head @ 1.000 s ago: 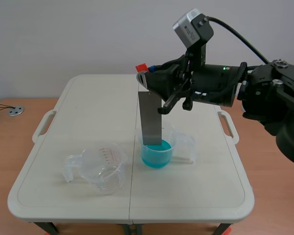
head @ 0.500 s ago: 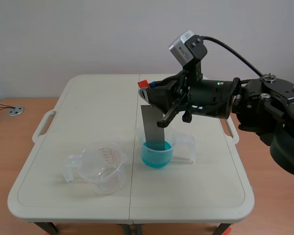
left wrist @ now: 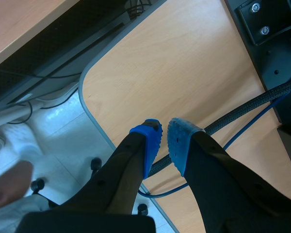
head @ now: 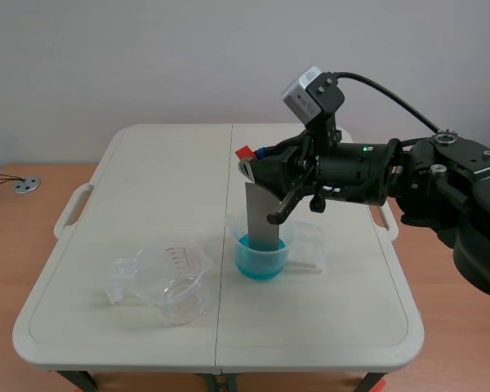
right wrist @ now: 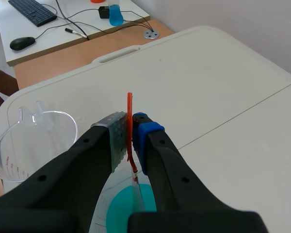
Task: Hold the metal plate by the orange handle, dip it into the blue solution, take it out and point at it, then put the plate back in the beaker on the left.
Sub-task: 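Lower the plate into the blue solution, then hold the plate still in the solution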
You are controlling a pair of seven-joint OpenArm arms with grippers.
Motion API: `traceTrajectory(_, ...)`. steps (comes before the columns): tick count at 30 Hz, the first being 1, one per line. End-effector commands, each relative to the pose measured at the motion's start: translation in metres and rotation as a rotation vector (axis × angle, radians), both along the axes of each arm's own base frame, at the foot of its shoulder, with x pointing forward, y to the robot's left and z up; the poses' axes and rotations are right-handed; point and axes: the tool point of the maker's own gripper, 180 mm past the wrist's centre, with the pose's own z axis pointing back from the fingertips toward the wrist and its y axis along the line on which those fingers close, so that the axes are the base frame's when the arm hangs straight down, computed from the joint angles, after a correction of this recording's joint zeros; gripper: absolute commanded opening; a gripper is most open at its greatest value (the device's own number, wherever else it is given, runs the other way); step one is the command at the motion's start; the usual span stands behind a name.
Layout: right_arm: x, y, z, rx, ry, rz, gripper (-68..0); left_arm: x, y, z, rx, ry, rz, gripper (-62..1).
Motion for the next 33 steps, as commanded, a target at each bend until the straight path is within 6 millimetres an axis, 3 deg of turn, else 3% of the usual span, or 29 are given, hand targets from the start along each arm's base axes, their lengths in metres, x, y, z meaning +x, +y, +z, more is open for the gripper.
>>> traceTrajectory(1, 0.001, 0.003, 0.003, -0.011, -0.016, 0.016, -66.2, 0.002, 0.001, 0.003, -0.002, -0.009, 0.000, -51.7)
traceTrajectory(33, -0.001, -0.001, -0.014, -0.132, -0.044, 0.037, -66.2, 0.002, 0.001, 0.003, -0.002, -0.009, 0.000, -51.7)
